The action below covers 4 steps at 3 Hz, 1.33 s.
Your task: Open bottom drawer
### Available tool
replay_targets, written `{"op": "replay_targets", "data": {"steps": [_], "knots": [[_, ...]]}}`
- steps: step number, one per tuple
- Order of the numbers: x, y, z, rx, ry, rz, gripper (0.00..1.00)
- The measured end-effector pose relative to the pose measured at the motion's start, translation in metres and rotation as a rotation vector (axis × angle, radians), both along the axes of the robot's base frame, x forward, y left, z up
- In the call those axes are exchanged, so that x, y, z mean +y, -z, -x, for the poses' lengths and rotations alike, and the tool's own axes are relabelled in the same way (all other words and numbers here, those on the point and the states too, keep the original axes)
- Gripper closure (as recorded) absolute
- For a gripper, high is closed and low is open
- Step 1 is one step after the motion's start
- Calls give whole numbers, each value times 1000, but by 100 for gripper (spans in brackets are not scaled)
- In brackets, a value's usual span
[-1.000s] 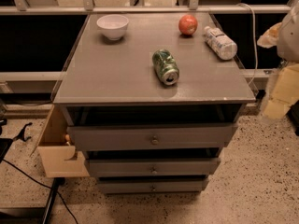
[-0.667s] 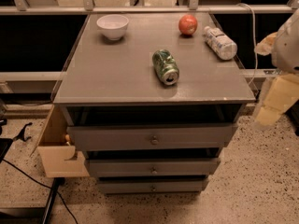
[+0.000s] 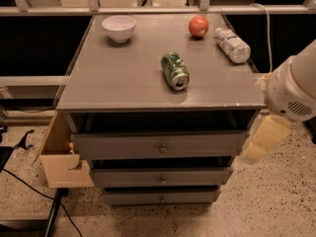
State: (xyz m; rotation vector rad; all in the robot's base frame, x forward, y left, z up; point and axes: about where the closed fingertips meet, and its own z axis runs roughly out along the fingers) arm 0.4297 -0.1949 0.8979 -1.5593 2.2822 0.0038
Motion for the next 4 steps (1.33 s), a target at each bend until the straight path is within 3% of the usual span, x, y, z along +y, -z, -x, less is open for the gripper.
{"op": "replay_targets", "data": {"steps": [2, 3, 4], "knots": [[26, 85, 23, 43, -26, -31, 0], [26, 85, 23, 43, -26, -31, 0], [20, 130, 25, 59, -41, -12, 0]]}}
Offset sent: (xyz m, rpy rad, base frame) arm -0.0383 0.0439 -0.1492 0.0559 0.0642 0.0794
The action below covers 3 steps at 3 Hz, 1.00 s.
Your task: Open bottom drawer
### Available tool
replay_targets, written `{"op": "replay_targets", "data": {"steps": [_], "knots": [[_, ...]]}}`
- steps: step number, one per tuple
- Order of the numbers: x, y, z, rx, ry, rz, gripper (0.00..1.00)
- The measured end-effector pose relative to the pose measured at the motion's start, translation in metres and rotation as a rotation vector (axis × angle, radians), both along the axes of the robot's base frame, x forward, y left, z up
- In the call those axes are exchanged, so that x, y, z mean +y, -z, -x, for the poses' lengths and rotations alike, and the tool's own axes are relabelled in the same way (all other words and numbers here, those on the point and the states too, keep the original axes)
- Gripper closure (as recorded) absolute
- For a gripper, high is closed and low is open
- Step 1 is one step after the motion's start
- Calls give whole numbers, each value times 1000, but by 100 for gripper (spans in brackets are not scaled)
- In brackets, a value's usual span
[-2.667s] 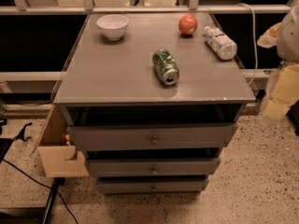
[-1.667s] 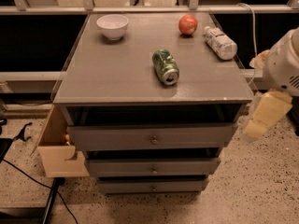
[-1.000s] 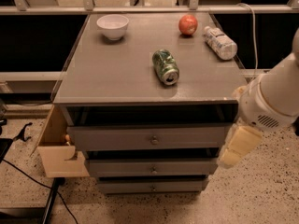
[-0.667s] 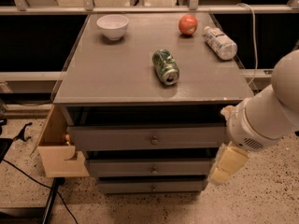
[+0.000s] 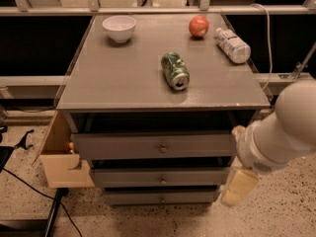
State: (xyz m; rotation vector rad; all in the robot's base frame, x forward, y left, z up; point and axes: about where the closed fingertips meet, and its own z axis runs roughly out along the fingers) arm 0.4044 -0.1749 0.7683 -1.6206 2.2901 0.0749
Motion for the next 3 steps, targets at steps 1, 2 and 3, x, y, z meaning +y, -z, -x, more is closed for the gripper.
{"op": "replay_targets", "data": {"steps": [1, 2, 3], "knots": [[-10, 55, 1, 10, -3, 18, 0], [-15, 133, 4, 11, -30, -2, 0], [-15, 199, 2, 29, -36, -58, 0]]}}
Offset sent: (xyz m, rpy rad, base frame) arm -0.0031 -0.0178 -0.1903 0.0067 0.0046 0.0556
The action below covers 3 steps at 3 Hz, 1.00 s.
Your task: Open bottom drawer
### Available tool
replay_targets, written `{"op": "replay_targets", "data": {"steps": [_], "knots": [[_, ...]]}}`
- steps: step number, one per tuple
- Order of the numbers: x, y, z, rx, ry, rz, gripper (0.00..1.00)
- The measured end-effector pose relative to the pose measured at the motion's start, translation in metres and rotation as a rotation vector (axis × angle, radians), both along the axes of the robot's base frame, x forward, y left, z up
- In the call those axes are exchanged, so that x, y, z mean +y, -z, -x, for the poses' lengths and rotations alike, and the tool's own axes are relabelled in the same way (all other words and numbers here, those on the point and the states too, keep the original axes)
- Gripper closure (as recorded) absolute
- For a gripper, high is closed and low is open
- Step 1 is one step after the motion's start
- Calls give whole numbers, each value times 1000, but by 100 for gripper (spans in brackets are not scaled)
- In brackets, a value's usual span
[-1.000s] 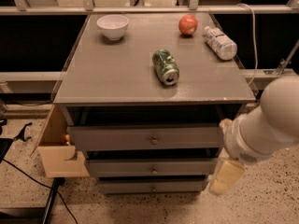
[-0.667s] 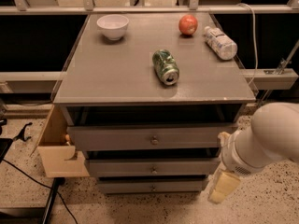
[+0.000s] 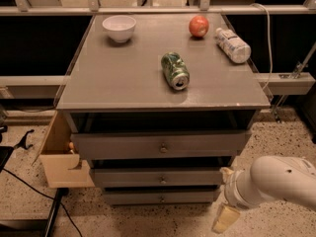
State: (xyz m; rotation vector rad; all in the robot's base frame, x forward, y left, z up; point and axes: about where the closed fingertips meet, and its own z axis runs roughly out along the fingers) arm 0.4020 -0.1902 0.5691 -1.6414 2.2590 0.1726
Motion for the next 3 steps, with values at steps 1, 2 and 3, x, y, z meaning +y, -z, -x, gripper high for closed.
{"op": "replay_targets", "data": {"steps": [1, 2, 3], "knots": [[0, 1, 0, -7, -7, 10, 0], [-8, 67, 5, 33, 7, 13, 0], [-13, 119, 9, 54, 23, 3, 0]]}}
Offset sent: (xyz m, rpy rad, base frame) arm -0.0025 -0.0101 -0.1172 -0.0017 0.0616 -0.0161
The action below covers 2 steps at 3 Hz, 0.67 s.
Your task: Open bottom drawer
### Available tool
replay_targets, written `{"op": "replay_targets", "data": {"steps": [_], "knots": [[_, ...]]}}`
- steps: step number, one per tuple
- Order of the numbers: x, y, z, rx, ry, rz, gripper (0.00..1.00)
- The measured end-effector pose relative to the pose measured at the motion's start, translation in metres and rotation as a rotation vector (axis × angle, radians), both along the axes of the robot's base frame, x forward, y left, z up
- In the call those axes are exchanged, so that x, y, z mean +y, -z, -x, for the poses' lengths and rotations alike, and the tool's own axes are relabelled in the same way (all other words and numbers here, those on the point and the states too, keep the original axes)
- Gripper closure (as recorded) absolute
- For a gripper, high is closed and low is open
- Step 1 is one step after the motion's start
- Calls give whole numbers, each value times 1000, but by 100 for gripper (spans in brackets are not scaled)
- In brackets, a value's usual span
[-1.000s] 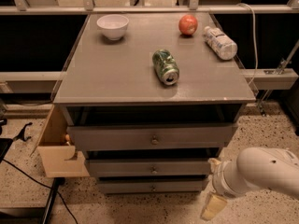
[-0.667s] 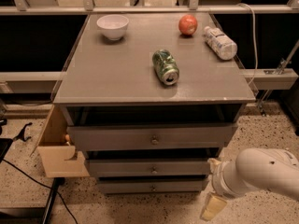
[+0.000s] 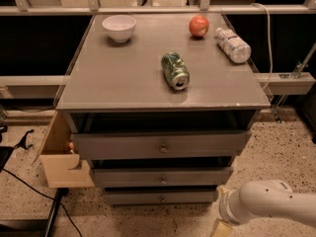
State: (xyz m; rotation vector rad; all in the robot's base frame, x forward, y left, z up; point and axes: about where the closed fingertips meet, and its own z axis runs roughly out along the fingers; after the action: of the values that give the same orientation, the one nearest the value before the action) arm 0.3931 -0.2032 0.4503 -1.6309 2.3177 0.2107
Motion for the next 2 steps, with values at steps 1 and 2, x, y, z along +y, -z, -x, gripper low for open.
{"op": "replay_targets", "data": {"steps": [1, 2], "knots": [[2, 52, 0, -10, -15, -36, 0], [8, 109, 0, 11, -31, -79, 0]]}}
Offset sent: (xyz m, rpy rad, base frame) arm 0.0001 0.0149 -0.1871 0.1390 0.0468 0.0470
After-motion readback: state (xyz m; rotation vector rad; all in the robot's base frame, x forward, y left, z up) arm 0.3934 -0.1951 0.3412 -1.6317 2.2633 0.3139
